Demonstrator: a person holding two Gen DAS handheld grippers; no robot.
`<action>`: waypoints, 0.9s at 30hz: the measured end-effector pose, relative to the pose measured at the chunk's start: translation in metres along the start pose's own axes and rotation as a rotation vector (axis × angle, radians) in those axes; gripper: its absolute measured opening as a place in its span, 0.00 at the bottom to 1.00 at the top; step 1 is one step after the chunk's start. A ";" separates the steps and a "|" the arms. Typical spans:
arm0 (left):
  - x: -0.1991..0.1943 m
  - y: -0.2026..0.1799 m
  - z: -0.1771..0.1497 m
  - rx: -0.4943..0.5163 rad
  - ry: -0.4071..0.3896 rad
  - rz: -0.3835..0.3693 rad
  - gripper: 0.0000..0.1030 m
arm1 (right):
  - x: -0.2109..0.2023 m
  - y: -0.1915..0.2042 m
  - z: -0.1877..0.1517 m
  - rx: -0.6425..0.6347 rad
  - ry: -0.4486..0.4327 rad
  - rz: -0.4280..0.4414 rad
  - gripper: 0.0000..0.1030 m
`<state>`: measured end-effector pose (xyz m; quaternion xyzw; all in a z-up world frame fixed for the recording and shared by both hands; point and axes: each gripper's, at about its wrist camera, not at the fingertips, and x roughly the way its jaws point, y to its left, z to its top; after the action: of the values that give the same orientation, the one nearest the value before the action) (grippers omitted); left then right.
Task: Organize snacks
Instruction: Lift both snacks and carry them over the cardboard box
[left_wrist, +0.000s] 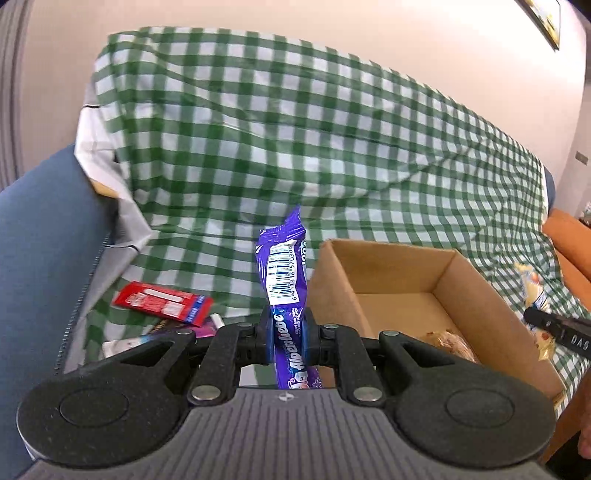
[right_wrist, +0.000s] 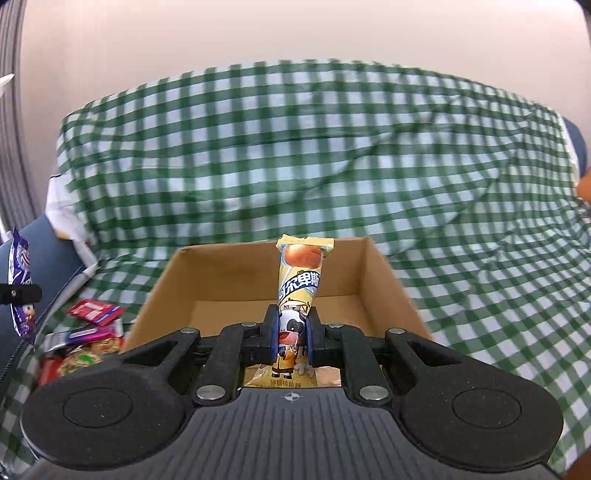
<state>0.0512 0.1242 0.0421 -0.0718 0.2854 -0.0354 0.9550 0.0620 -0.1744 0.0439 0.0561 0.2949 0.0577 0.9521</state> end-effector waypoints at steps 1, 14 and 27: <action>0.002 -0.003 0.000 0.008 0.000 -0.001 0.14 | -0.002 -0.005 -0.001 0.001 -0.010 -0.011 0.14; -0.020 -0.035 -0.007 0.079 -0.203 -0.040 0.14 | -0.004 -0.040 -0.003 0.065 -0.037 -0.106 0.14; -0.023 -0.104 -0.035 0.225 -0.262 -0.159 0.14 | -0.008 -0.032 -0.004 0.000 -0.063 -0.152 0.14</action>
<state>0.0105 0.0201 0.0418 0.0089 0.1463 -0.1328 0.9802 0.0555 -0.2070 0.0407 0.0352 0.2680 -0.0165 0.9626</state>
